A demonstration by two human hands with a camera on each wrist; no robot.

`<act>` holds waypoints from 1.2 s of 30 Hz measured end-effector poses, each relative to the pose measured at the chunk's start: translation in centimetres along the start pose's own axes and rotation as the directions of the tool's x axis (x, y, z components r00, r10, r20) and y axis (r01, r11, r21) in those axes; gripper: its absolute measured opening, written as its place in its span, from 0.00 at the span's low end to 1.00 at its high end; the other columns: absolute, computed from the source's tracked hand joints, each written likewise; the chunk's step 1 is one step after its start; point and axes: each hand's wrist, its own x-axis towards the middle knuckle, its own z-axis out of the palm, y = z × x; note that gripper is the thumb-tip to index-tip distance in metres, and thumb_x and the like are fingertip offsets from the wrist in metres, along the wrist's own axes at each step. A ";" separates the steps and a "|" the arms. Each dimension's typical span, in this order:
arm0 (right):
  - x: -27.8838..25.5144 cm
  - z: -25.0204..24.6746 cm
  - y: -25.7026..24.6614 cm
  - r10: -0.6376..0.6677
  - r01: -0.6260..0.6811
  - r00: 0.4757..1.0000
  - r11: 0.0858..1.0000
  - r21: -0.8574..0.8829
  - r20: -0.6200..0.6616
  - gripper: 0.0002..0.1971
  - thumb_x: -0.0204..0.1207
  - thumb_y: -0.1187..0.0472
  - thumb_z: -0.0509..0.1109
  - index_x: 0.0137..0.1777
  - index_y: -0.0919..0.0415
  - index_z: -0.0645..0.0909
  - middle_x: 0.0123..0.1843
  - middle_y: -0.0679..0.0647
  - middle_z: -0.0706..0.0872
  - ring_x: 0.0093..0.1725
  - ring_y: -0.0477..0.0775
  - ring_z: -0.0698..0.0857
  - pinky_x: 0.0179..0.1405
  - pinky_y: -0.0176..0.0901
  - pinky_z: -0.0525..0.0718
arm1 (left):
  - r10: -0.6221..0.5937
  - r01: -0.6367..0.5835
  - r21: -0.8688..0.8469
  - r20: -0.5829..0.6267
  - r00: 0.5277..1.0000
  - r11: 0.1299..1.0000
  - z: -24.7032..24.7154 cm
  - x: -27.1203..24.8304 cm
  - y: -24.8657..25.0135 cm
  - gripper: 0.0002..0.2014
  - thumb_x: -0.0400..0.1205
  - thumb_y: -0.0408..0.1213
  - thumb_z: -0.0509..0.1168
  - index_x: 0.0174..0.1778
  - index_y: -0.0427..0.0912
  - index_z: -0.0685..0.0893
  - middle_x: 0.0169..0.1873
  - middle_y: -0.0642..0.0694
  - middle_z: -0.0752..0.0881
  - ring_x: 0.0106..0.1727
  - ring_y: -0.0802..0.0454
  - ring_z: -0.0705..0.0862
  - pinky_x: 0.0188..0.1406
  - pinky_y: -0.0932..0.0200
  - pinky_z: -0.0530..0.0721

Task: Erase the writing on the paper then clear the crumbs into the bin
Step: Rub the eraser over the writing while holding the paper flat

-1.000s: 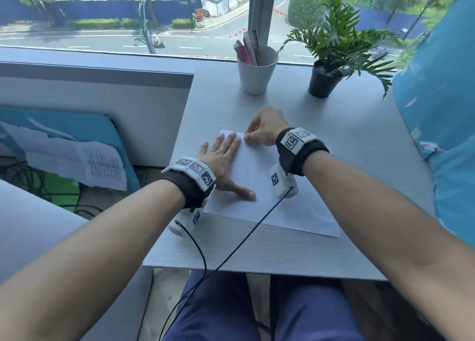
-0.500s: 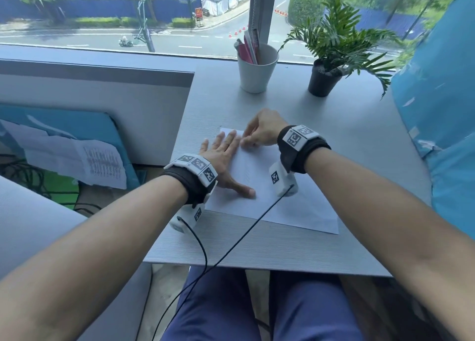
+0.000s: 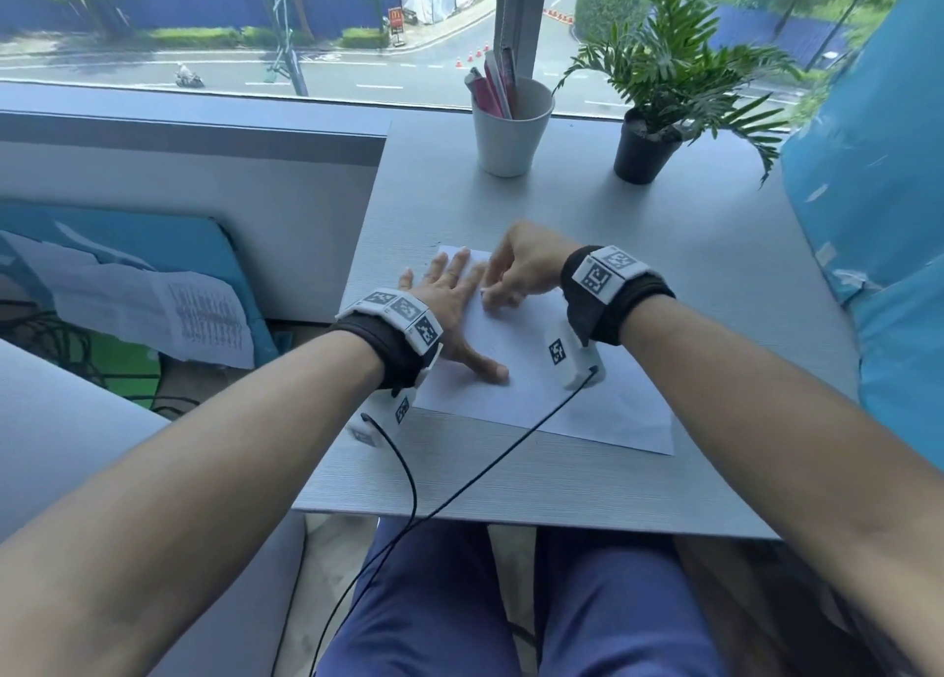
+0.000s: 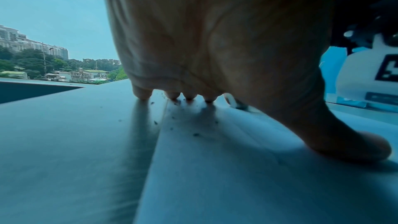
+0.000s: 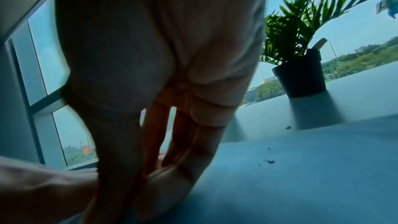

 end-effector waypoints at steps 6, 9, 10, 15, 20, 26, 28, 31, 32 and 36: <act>0.8 -0.1 0.2 0.027 -0.032 0.949 0.999 -0.010 -0.313 0.08 0.67 0.58 0.82 0.45 0.60 0.93 0.39 0.54 0.92 0.34 0.44 0.85 0.45 0.39 0.88 | -0.013 0.013 -0.008 0.011 1.000 1.000 0.0 0.4 0.3 0.79 0.47 0.84 0.69 0.84 0.56 0.28 0.84 0.52 0.27 0.85 0.46 0.29 0.79 0.30 0.36; -0.1 0.3 0.0 -0.009 0.006 0.996 0.999 -0.032 -0.091 0.06 0.67 0.60 0.82 0.43 0.59 0.92 0.36 0.55 0.92 0.27 0.42 0.84 0.38 0.35 0.85 | -0.021 0.021 -0.002 0.011 1.000 1.000 0.2 0.4 0.2 0.80 0.46 0.84 0.68 0.84 0.55 0.27 0.83 0.53 0.26 0.84 0.47 0.28 0.79 0.30 0.35; -0.5 0.1 -0.1 -0.007 0.007 1.000 0.999 -0.032 0.013 0.06 0.66 0.60 0.82 0.43 0.58 0.92 0.34 0.54 0.91 0.27 0.42 0.85 0.38 0.35 0.85 | -0.020 0.020 -0.006 0.007 1.000 1.000 0.2 0.4 0.1 0.80 0.47 0.85 0.68 0.83 0.54 0.27 0.83 0.53 0.26 0.84 0.47 0.28 0.79 0.30 0.34; 0.6 0.2 0.4 0.092 -0.080 0.922 0.996 0.049 -0.375 0.07 0.66 0.58 0.81 0.43 0.58 0.93 0.41 0.52 0.91 0.41 0.45 0.87 0.44 0.35 0.85 | -0.010 0.010 -0.009 -0.002 1.000 1.000 0.2 0.5 0.2 0.80 0.47 0.84 0.69 0.84 0.55 0.28 0.84 0.52 0.27 0.85 0.46 0.29 0.80 0.29 0.34; -0.9 0.3 -0.3 -0.012 0.015 0.999 0.998 -0.056 0.041 0.05 0.65 0.59 0.83 0.41 0.56 0.92 0.30 0.51 0.90 0.26 0.40 0.84 0.25 0.26 0.78 | -0.017 0.017 -0.016 0.001 1.000 1.000 0.4 0.5 0.1 0.80 0.47 0.84 0.69 0.84 0.54 0.27 0.83 0.52 0.26 0.84 0.46 0.27 0.80 0.30 0.33; -0.1 0.5 0.1 0.004 -0.003 0.955 1.000 0.004 -0.296 0.08 0.67 0.60 0.82 0.45 0.62 0.93 0.36 0.54 0.91 0.30 0.43 0.84 0.41 0.33 0.86 | -0.026 0.026 0.001 0.005 1.000 1.000 0.2 0.6 0.3 0.79 0.49 0.83 0.70 0.84 0.54 0.28 0.83 0.52 0.26 0.84 0.45 0.28 0.79 0.30 0.33; -1.1 0.7 -0.3 -0.016 0.015 0.998 1.000 -0.023 -0.069 0.06 0.65 0.60 0.83 0.42 0.58 0.92 0.30 0.52 0.89 0.26 0.41 0.84 0.31 0.27 0.83 | -0.026 0.026 -0.004 0.002 1.000 1.000 0.4 0.5 0.2 0.79 0.49 0.84 0.69 0.84 0.53 0.27 0.83 0.52 0.25 0.84 0.45 0.27 0.79 0.31 0.33; -1.1 0.0 -0.1 0.019 -0.018 1.000 1.000 -0.011 0.024 0.07 0.65 0.59 0.84 0.42 0.57 0.93 0.30 0.51 0.90 0.29 0.41 0.87 0.36 0.31 0.85 | -0.017 0.017 -0.009 -0.008 1.000 1.000 0.5 0.5 0.1 0.79 0.49 0.84 0.69 0.84 0.54 0.27 0.83 0.52 0.26 0.84 0.46 0.28 0.79 0.31 0.33; -0.5 -0.2 0.2 0.046 -0.044 0.995 0.999 0.019 -0.086 0.07 0.65 0.59 0.83 0.43 0.58 0.93 0.29 0.50 0.89 0.31 0.43 0.86 0.41 0.34 0.87 | -0.016 0.016 -0.009 -0.010 1.000 1.000 0.5 0.5 0.1 0.79 0.49 0.84 0.69 0.84 0.55 0.28 0.83 0.52 0.26 0.84 0.46 0.28 0.79 0.30 0.33; -0.1 0.0 0.2 0.053 -0.048 0.965 0.999 0.027 -0.258 0.07 0.65 0.61 0.83 0.43 0.59 0.93 0.34 0.54 0.92 0.31 0.44 0.85 0.45 0.39 0.90 | -0.024 0.024 -0.007 0.000 1.000 1.000 0.3 0.4 0.3 0.79 0.49 0.83 0.70 0.84 0.55 0.28 0.84 0.52 0.27 0.85 0.46 0.29 0.78 0.29 0.34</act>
